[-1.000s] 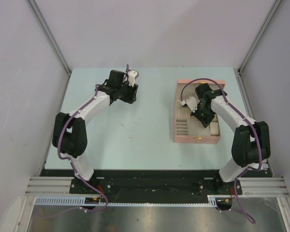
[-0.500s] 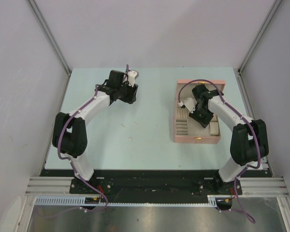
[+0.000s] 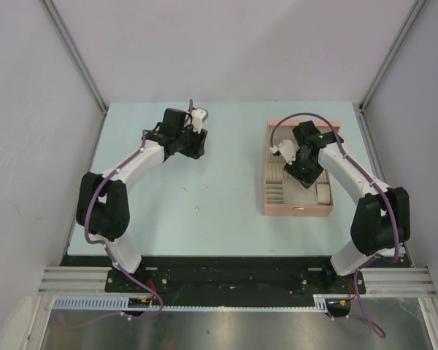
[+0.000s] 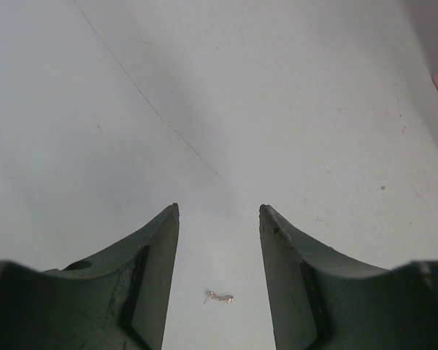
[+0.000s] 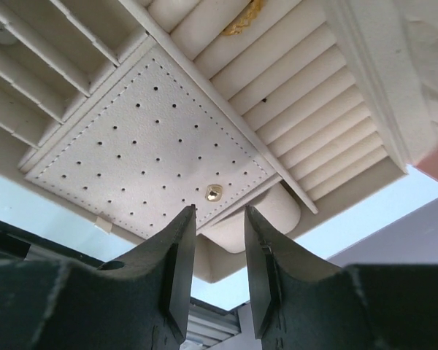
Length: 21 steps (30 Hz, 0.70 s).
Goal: Organize the mixed jewelry
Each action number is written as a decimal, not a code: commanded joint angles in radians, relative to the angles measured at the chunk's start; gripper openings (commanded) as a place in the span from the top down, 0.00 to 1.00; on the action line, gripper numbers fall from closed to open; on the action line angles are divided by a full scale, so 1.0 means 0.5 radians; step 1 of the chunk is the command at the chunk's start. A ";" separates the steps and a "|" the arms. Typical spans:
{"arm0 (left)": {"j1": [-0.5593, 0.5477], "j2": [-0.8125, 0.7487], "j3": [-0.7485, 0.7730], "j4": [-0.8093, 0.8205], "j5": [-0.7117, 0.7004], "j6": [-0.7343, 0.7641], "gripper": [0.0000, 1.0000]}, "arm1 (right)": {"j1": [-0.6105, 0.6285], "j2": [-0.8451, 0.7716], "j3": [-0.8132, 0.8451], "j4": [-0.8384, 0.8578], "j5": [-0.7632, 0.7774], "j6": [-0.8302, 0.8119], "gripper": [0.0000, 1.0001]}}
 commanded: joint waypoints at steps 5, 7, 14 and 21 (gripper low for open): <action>0.013 -0.301 -0.183 0.061 0.052 0.140 0.46 | 0.026 -0.261 0.190 -0.061 -0.304 0.098 0.63; 0.013 -0.335 -0.260 0.043 0.074 0.201 0.46 | 0.047 -0.295 0.190 -0.024 -0.362 0.125 0.63; 0.010 -0.479 -0.496 -0.101 0.279 0.474 0.46 | 0.179 -0.391 0.190 0.153 -0.577 0.230 0.62; -0.024 -0.497 -0.634 -0.261 0.396 0.566 0.45 | 0.213 -0.391 0.165 0.261 -0.859 0.325 0.61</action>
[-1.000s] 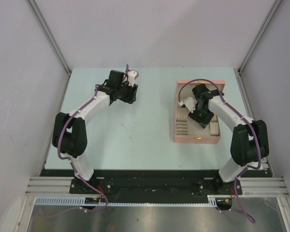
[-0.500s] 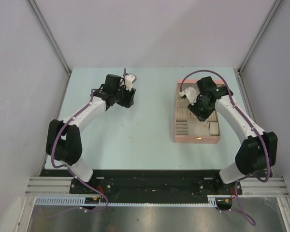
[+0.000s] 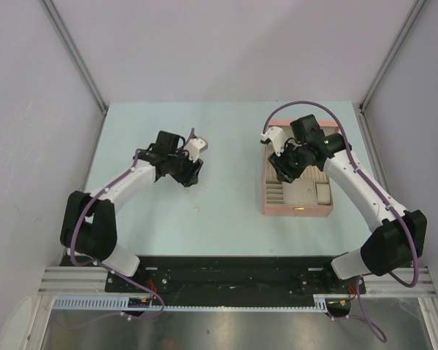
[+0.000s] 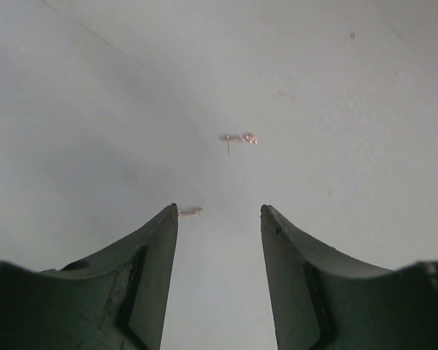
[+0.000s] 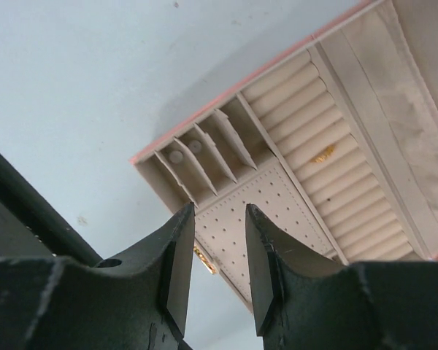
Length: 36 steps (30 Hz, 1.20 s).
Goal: Organize the mixed jewelry
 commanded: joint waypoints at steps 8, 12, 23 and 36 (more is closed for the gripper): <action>-0.181 -0.171 -0.333 -0.151 0.199 0.412 0.46 | 0.030 -0.147 -0.081 0.199 -0.294 0.128 0.60; -0.187 -0.202 -0.425 -0.111 0.230 0.464 0.48 | 0.036 -0.184 -0.127 0.190 -0.291 0.125 0.60; -0.211 -0.122 -0.527 0.061 0.120 0.455 0.53 | 0.033 -0.202 -0.173 0.187 -0.272 0.119 0.61; -0.239 -0.027 -0.551 0.165 0.015 0.461 0.61 | 0.033 -0.208 -0.219 0.199 -0.257 0.113 0.61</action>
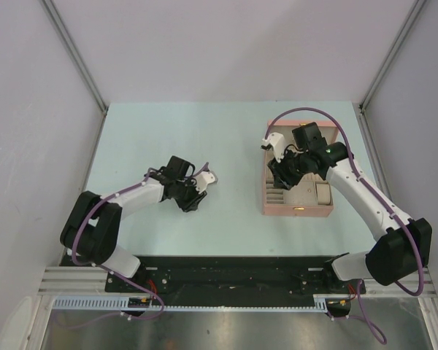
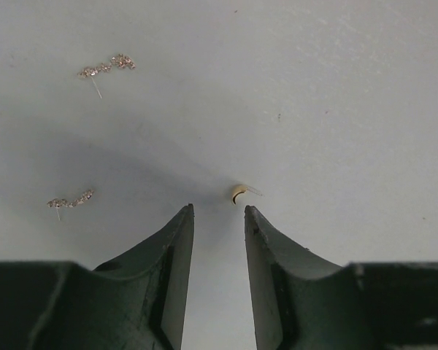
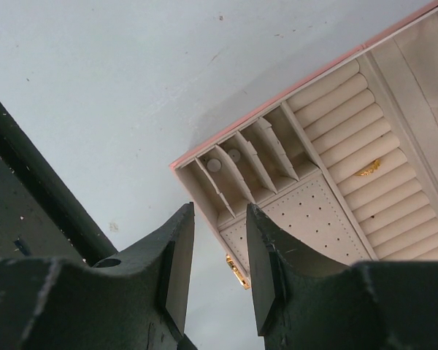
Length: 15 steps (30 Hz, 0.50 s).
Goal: Organize the mixed jewelry
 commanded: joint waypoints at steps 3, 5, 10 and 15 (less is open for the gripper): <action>-0.017 0.018 -0.018 0.076 -0.026 0.062 0.62 | 0.012 -0.063 -0.017 0.049 -0.001 0.010 0.61; -0.023 0.027 -0.021 0.082 -0.029 0.062 0.63 | 0.009 -0.069 -0.023 0.049 0.002 0.010 0.61; -0.044 0.033 -0.033 0.079 -0.026 0.059 0.64 | 0.009 -0.070 -0.035 0.045 0.008 0.007 0.62; -0.063 0.049 -0.042 0.094 -0.029 0.053 0.65 | 0.009 -0.070 -0.045 0.045 0.008 0.004 0.62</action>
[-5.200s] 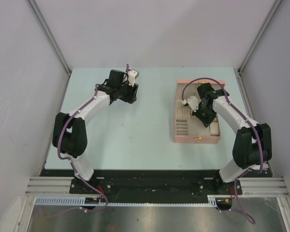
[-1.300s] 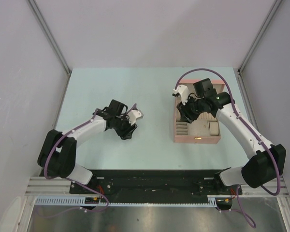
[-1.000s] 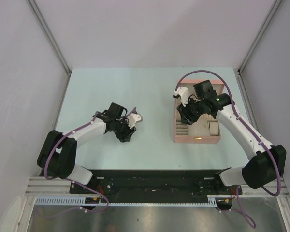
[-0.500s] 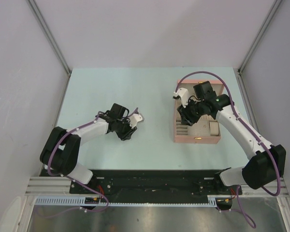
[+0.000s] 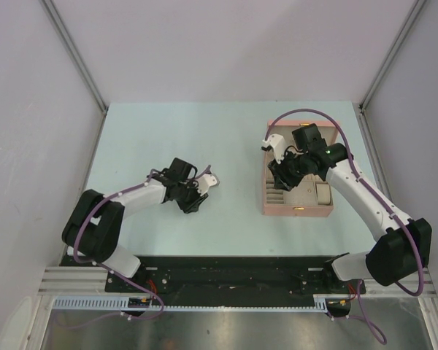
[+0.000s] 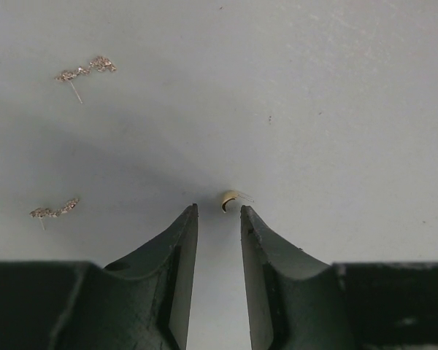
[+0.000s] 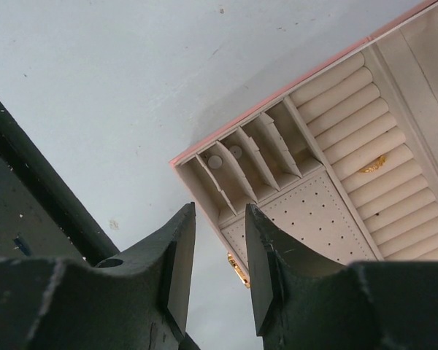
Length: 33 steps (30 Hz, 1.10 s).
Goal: Organize the mixed jewelry
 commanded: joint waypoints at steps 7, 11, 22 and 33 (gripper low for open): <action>-0.032 0.064 -0.033 0.091 -0.010 0.046 0.72 | 0.012 -0.072 -0.024 0.045 0.010 0.001 0.62; -0.038 0.080 -0.033 0.097 0.002 0.040 0.79 | 0.012 -0.069 -0.030 0.045 0.013 0.001 0.62; -0.044 0.040 -0.039 0.082 0.057 0.003 0.92 | 0.009 -0.060 -0.036 0.051 0.013 -0.002 0.63; -0.044 0.009 -0.011 0.079 0.131 -0.043 1.00 | 0.009 -0.060 -0.049 0.045 0.016 -0.008 0.63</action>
